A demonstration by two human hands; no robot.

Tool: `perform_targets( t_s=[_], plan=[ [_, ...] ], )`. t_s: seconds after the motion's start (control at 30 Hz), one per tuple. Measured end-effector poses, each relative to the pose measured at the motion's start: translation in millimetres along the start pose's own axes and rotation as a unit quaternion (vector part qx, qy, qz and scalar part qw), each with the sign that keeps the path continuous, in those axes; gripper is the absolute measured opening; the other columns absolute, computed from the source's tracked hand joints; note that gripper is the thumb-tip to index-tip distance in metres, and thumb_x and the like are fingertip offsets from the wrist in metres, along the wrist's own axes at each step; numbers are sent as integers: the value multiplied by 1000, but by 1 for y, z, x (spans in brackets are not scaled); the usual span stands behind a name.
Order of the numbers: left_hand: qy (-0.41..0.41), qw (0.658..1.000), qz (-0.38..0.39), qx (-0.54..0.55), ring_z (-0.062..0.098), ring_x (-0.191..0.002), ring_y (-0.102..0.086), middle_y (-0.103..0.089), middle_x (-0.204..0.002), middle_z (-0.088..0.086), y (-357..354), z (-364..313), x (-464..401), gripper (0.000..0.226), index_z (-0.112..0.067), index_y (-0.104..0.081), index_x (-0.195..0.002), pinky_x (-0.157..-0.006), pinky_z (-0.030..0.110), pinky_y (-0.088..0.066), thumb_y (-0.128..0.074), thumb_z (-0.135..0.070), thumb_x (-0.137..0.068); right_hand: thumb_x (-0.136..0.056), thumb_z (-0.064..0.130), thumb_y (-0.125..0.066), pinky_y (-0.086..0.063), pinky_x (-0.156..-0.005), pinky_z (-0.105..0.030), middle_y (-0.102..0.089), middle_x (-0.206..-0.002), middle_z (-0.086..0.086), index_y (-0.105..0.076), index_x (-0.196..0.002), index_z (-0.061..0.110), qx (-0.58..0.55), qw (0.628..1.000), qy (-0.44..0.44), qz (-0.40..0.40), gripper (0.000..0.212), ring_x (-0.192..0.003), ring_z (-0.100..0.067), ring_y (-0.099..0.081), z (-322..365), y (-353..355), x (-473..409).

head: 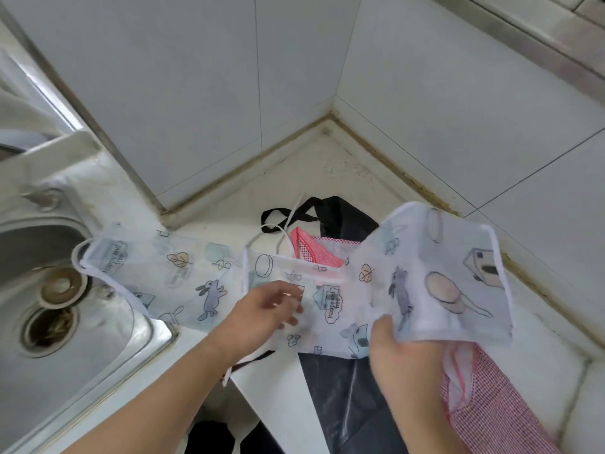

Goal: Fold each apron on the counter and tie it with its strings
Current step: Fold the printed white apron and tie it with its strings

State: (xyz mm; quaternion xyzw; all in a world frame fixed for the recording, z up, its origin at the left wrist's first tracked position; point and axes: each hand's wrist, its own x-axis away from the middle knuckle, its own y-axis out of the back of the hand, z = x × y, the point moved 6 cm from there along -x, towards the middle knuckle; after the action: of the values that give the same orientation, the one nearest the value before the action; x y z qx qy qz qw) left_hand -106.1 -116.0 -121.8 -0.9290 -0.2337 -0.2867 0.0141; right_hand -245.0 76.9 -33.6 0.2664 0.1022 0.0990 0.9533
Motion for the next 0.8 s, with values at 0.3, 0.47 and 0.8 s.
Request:
perform_targets(
  t_s=[0.3, 0.47, 0.8],
  plan=[
    [77, 935, -8, 345, 34, -100, -67, -68, -118, 21, 80, -17, 40, 78, -15, -70, -130, -81, 48, -58, -48, -79, -92, -65, 18, -64, -56, -58, -26, -73, -74, -6, -80, -78, 15, 280, 879, 239, 304, 21, -65, -28, -71, 50, -143, 94],
    [109, 931, -160, 309, 29, -110, -74, -74, -126, 6, 157, 21, 68, 81, -24, -65, -132, -98, 60, -56, -64, -83, -76, -79, 21, -73, -51, -102, -38, -59, -136, -5, -62, -136, 24, 323, 802, 113, 489, 59, -123, -36, -57, 14, -200, 130],
    [241, 966, -80, 56, 20, -109, -68, -64, -131, -3, 124, 42, 66, 94, -25, -45, -142, -83, 42, -61, -75, -80, -71, -85, 34, -74, -47, -94, -47, -23, -151, -14, -11, -163, 20, 546, 635, 89, 539, 100, -121, -39, -51, 10, -235, 150]
  ],
)
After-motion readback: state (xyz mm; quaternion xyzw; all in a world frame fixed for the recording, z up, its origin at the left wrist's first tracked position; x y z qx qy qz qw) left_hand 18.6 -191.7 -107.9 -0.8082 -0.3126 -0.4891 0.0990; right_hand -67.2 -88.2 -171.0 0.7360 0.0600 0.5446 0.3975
